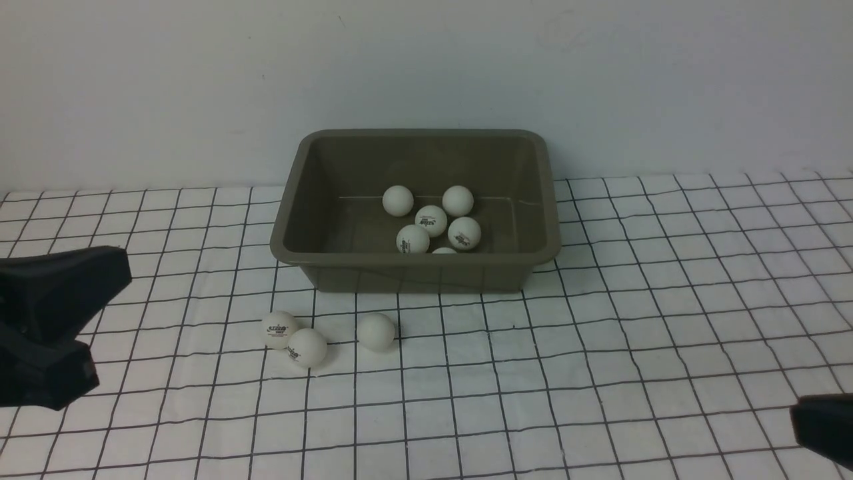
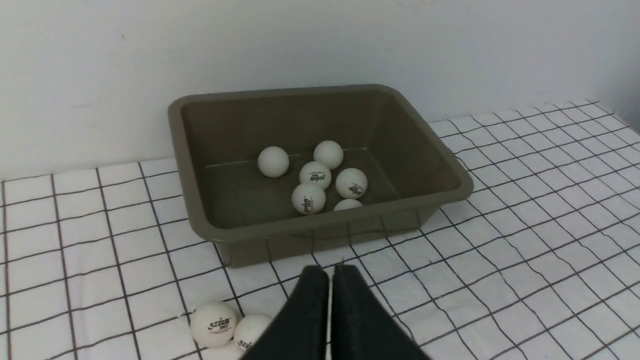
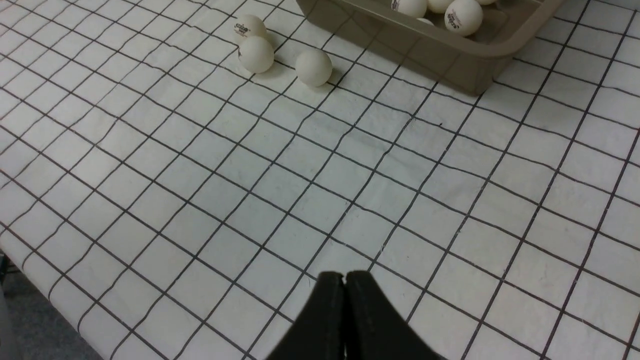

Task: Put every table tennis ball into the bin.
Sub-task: Use the left arm to clamp the table tennis ball closest to it

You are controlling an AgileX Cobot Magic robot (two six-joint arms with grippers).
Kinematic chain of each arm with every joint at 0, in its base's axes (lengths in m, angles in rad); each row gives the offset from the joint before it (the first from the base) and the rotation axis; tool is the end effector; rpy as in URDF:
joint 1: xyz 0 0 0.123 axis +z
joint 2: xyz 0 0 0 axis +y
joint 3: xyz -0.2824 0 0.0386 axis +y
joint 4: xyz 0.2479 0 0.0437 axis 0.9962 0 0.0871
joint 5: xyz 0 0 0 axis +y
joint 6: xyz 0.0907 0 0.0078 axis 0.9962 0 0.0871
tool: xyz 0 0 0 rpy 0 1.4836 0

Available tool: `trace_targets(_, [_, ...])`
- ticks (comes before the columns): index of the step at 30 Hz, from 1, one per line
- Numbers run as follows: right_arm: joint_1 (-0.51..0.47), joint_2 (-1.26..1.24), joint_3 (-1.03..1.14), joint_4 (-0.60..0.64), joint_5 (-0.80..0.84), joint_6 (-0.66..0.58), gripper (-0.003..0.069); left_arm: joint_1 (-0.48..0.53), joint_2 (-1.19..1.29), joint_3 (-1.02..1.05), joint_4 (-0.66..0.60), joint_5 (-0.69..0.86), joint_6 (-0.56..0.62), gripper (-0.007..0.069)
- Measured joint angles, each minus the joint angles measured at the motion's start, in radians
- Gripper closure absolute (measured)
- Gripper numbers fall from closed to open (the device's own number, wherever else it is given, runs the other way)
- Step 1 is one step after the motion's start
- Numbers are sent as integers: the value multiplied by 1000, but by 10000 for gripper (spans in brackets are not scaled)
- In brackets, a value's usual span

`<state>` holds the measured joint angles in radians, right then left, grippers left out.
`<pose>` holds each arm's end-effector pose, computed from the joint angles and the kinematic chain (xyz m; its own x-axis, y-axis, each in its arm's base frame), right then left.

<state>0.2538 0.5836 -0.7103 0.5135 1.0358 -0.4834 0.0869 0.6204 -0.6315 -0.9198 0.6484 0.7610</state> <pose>0.0733 0.0588 0.3286 -0.5468 -0.3310 -0.7690 -0.6480 0.7489 0.1384 0.1188 -0.0336 0.3389 -0.3422 -0.0712 -0.9369 0.3606 0.9108 -0.2009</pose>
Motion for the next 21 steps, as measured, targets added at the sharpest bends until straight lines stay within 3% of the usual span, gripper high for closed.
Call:
trace_targets(5, [0,0,0,0,2,-7,676,-3,0,0,-33,-58,108,629])
trace_targets(12, [0,0,0,-2,32,-35,676,-3,0,0,-126,-179,134,629])
trace_targets(17, [0,1,0,-15,53,-68,676,-3,6,0,-165,-87,112,629])
trace_targets(21, [0,1,0,-15,53,-76,676,-5,66,26,-82,29,6,629])
